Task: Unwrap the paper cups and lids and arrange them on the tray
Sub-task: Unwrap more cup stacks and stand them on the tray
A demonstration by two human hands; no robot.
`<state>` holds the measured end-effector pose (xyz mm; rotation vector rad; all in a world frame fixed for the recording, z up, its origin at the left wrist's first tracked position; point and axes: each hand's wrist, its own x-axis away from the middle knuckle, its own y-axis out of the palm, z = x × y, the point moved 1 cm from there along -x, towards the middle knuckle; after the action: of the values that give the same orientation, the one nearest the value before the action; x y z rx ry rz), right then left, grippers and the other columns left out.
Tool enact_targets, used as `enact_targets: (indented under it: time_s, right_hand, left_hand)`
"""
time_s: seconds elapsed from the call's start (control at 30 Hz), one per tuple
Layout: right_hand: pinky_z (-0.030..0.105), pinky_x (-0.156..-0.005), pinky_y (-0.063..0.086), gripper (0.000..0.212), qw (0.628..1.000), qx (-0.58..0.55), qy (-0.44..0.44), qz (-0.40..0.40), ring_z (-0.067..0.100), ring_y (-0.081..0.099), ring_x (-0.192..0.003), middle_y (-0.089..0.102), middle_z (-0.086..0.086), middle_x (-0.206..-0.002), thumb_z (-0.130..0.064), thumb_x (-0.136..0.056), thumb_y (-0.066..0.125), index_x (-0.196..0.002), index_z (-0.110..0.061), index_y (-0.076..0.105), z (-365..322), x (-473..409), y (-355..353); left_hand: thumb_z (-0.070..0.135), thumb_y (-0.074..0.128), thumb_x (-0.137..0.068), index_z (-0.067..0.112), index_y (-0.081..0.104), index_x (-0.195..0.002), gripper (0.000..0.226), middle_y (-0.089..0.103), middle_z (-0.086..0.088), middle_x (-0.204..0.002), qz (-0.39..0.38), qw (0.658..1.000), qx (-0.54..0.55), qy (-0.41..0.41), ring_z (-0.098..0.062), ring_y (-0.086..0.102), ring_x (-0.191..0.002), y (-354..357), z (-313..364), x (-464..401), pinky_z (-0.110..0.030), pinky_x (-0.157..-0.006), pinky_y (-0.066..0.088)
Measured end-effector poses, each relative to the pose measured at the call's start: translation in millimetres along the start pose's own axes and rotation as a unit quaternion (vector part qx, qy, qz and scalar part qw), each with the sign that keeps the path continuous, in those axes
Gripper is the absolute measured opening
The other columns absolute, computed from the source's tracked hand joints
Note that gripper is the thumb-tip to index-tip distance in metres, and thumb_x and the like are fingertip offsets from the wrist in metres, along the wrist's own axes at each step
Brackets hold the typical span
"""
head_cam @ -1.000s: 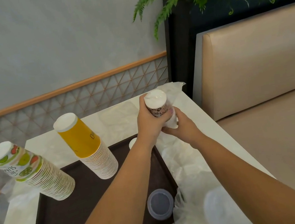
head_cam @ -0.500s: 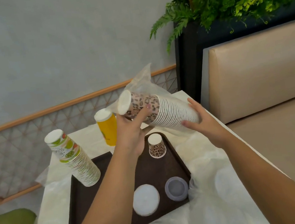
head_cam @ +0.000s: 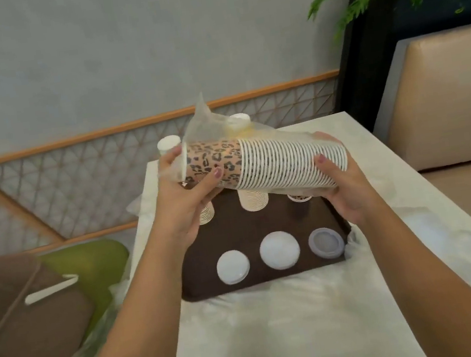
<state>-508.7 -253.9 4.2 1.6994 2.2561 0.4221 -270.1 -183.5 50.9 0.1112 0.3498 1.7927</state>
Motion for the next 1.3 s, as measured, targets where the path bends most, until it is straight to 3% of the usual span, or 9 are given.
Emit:
enact_targets:
  time_s: [0.13,0.4,0.5,0.6,0.67,0.77,0.9,1.03,1.3]
  right_hand:
    - [0.036,-0.069,0.058,0.077,0.998,0.048,-0.03,-0.024,0.025,0.061,-0.109,0.055,0.004,-0.118,-0.048,-0.053,0.087,-0.119,-0.033,0.052,6,14,30]
    - [0.042,-0.08,0.058,0.063,0.97,0.208,-0.08,-0.094,0.017,0.061,-0.097,0.058,-0.002,-0.104,-0.027,-0.069,0.082,-0.123,-0.031,0.049,21,36,96]
    - [0.051,-0.087,0.053,0.065,0.949,0.28,-0.088,-0.117,0.025,0.058,-0.107,0.056,-0.002,-0.111,-0.04,-0.062,0.084,-0.118,-0.044,0.051,28,40,120]
    - [0.034,-0.099,0.044,0.068,0.917,0.361,-0.118,-0.123,0.008,0.049,-0.115,0.051,-0.018,-0.116,-0.041,-0.061,0.085,-0.119,-0.045,0.049,32,44,144]
    - [0.013,-0.093,0.036,0.07,0.891,0.411,-0.14,-0.131,-0.003,0.043,-0.112,0.048,-0.018,-0.118,-0.037,-0.063,0.085,-0.123,-0.041,0.048,36,50,162]
    - [0.02,-0.093,0.037,0.077,0.841,0.488,-0.16,-0.171,0.001,0.043,-0.114,0.046,-0.011,-0.125,-0.04,-0.062,0.084,-0.128,-0.038,0.047,51,59,190]
    - [0.029,-0.089,0.044,0.081,0.776,0.571,-0.174,-0.204,0.008,0.046,-0.113,0.044,-0.01,-0.126,-0.044,-0.063,0.082,-0.133,-0.038,0.043,72,65,215]
    - [0.032,-0.088,0.045,0.082,0.726,0.628,-0.169,-0.224,0.016,0.047,-0.112,0.042,-0.008,-0.129,-0.044,-0.066,0.079,-0.137,-0.039,0.038,94,71,230]
    - [0.024,-0.105,0.03,0.029,0.781,0.552,-0.117,-0.266,0.011,0.039,-0.126,0.043,-0.003,-0.136,-0.027,-0.088,0.064,-0.116,-0.025,0.059,78,60,240]
  left_hand:
    - [0.005,0.087,-0.057,0.037,0.023,-0.136,0.107,0.053,-0.007,-0.118,0.076,0.993,-0.079,0.054,-0.014,0.067,-0.092,-48,11,27,-0.036,-0.081,0.056]
    - [0.013,0.086,-0.06,0.045,0.03,-0.134,0.097,0.04,0.044,-0.12,0.011,0.916,-0.39,0.092,0.013,0.048,-0.113,-117,15,74,-0.007,-0.087,0.042]
    - [0.017,0.089,-0.058,0.043,0.025,-0.139,0.106,0.034,0.034,-0.132,0.005,0.904,-0.423,0.065,0.02,0.034,-0.119,-141,0,87,-0.003,-0.092,0.032]
    - [0.025,0.091,-0.056,0.037,0.038,-0.133,0.094,0.046,0.008,-0.135,0.012,0.889,-0.457,0.034,-0.007,0.044,-0.123,-159,-22,97,-0.024,-0.096,0.04]
    - [0.023,0.091,-0.056,0.034,0.043,-0.124,0.083,0.053,0.003,-0.127,0.02,0.888,-0.46,0.016,-0.011,0.054,-0.112,-167,-36,103,-0.018,-0.086,0.047]
    - [0.013,0.09,-0.057,0.022,0.046,-0.121,0.079,0.056,-0.003,-0.12,0.028,0.909,-0.414,-0.048,-0.007,0.06,-0.098,-175,-62,112,-0.013,-0.071,0.052]
    - [0.048,0.086,-0.04,0.029,0.041,-0.126,0.099,0.053,0.002,-0.122,0.032,0.901,-0.426,-0.072,-0.018,0.054,-0.113,-177,-80,119,-0.042,-0.088,0.053]
    - [0.031,0.093,-0.046,0.026,0.027,-0.143,0.117,0.042,0.011,-0.137,0.04,0.937,-0.347,-0.003,-0.003,0.042,-0.125,-160,-61,113,-0.024,-0.102,0.04]
    - [0.024,0.089,-0.058,0.047,0.044,-0.103,0.068,0.06,0.023,-0.097,0.115,0.94,-0.323,0.003,0.016,0.056,-0.087,-158,-48,110,-0.004,-0.066,0.043]
